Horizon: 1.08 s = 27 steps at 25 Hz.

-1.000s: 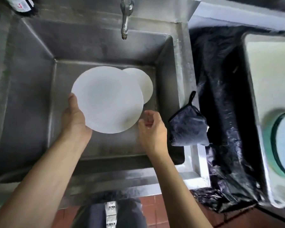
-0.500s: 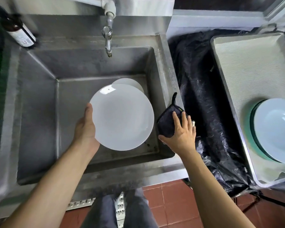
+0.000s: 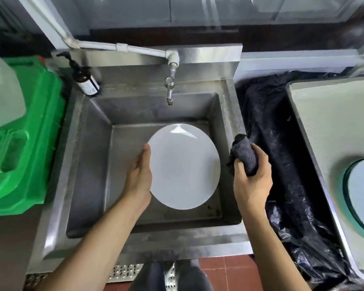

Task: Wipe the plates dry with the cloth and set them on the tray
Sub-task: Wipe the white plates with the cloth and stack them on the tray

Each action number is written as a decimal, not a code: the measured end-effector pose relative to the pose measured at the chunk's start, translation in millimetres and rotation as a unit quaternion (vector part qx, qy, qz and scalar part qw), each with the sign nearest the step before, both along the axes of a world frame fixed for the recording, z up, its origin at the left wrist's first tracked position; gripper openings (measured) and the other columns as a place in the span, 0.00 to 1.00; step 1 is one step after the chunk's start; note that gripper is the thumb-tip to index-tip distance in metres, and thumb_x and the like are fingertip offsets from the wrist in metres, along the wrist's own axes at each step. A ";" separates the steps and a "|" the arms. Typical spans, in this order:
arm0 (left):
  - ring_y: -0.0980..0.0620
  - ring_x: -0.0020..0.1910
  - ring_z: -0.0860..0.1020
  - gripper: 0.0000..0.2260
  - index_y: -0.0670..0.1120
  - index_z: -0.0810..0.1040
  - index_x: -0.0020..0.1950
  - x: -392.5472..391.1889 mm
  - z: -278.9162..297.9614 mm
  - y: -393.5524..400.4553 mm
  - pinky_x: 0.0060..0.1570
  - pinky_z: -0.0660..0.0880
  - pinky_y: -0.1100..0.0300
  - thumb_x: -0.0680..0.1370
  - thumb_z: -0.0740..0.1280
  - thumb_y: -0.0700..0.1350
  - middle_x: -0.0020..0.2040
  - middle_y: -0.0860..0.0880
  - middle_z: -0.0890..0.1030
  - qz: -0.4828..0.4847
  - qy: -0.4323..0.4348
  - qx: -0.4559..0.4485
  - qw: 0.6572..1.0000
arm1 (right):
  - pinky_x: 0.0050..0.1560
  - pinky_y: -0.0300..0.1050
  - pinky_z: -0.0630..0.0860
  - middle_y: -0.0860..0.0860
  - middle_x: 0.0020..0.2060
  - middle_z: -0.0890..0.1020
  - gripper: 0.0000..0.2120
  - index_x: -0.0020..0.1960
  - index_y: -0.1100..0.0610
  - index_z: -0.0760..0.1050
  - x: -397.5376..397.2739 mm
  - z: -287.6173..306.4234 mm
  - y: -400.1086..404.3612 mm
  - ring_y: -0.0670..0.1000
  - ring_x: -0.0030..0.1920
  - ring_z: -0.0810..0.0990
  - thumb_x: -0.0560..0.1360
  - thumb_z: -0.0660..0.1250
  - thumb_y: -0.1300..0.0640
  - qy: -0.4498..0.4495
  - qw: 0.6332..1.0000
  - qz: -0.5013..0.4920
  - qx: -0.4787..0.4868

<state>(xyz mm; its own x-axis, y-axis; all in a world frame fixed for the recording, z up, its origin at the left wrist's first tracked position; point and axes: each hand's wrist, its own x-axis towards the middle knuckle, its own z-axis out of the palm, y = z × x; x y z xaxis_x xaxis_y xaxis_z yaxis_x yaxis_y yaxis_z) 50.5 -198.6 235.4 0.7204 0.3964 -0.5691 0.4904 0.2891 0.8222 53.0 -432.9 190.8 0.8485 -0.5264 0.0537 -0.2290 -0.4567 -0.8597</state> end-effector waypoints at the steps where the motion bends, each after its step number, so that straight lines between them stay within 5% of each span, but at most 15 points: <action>1: 0.55 0.58 0.80 0.17 0.56 0.80 0.60 -1.2 4.4 -3.3 0.59 0.77 0.52 0.79 0.63 0.64 0.56 0.59 0.84 -0.008 -0.006 0.008 1.000 | 0.64 0.45 0.74 0.43 0.61 0.80 0.25 0.69 0.42 0.73 3.2 16.2 13.2 0.47 0.61 0.79 0.73 0.69 0.49 -0.049 0.998 0.024 0.006; 4: 0.72 0.49 0.78 0.12 0.54 0.81 0.47 -2.4 18.2 -13.4 0.56 0.73 0.66 0.81 0.63 0.58 0.43 0.69 0.83 -0.023 -0.046 0.030 0.998 | 0.67 0.48 0.71 0.48 0.63 0.81 0.26 0.70 0.50 0.77 9.1 41.9 52.2 0.51 0.62 0.78 0.72 0.72 0.50 -0.087 0.985 0.136 -0.062; 8: 0.79 0.43 0.76 0.12 0.50 0.81 0.48 -0.1 34.3 -12.8 0.44 0.71 0.80 0.83 0.62 0.53 0.40 0.67 0.83 -0.042 -0.109 0.085 0.990 | 0.69 0.58 0.69 0.51 0.65 0.80 0.22 0.68 0.56 0.79 10.8 46.9 82.7 0.57 0.66 0.76 0.74 0.73 0.56 -0.077 0.985 0.150 -0.038; 11: 0.77 0.40 0.77 0.12 0.53 0.80 0.45 1.5 44.0 -10.1 0.40 0.69 0.80 0.85 0.60 0.45 0.38 0.69 0.83 -0.065 -0.154 0.136 0.977 | 0.76 0.52 0.65 0.51 0.71 0.76 0.23 0.71 0.56 0.76 -1.2 54.6 108.5 0.49 0.75 0.69 0.77 0.69 0.54 -0.118 0.964 0.238 0.029; 14: 0.69 0.37 0.79 0.15 0.50 0.81 0.43 -4.4 48.4 -2.9 0.38 0.73 0.75 0.85 0.59 0.40 0.37 0.62 0.84 -0.051 -0.178 0.129 0.974 | 0.78 0.49 0.61 0.50 0.74 0.73 0.26 0.74 0.55 0.74 -5.8 60.3 118.9 0.46 0.77 0.66 0.76 0.67 0.50 -0.159 0.927 0.339 -0.006; 19: 0.68 0.31 0.73 0.18 0.55 0.81 0.37 -11.0 58.5 6.3 0.33 0.69 0.76 0.85 0.61 0.51 0.31 0.61 0.79 -0.063 -0.188 0.180 0.963 | 0.81 0.56 0.53 0.48 0.79 0.67 0.24 0.77 0.51 0.70 12.2 67.1 115.3 0.47 0.81 0.58 0.81 0.66 0.54 -0.062 0.972 0.214 0.077; 24: 0.64 0.44 0.81 0.14 0.51 0.82 0.47 -2.1 69.7 12.3 0.47 0.77 0.68 0.85 0.59 0.42 0.41 0.58 0.86 -0.034 -0.192 0.130 0.972 | 0.80 0.49 0.57 0.35 0.75 0.67 0.25 0.76 0.52 0.71 -9.2 76.3 142.9 0.44 0.79 0.62 0.79 0.65 0.53 -0.161 0.921 0.347 0.074; 27: 0.76 0.35 0.72 0.15 0.49 0.82 0.44 -13.7 73.1 18.6 0.34 0.69 0.78 0.85 0.60 0.51 0.37 0.63 0.84 -0.031 -0.194 0.202 0.959 | 0.80 0.55 0.57 0.42 0.77 0.68 0.23 0.76 0.50 0.71 3.5 75.2 135.3 0.46 0.80 0.60 0.81 0.65 0.54 -0.107 0.956 0.250 0.108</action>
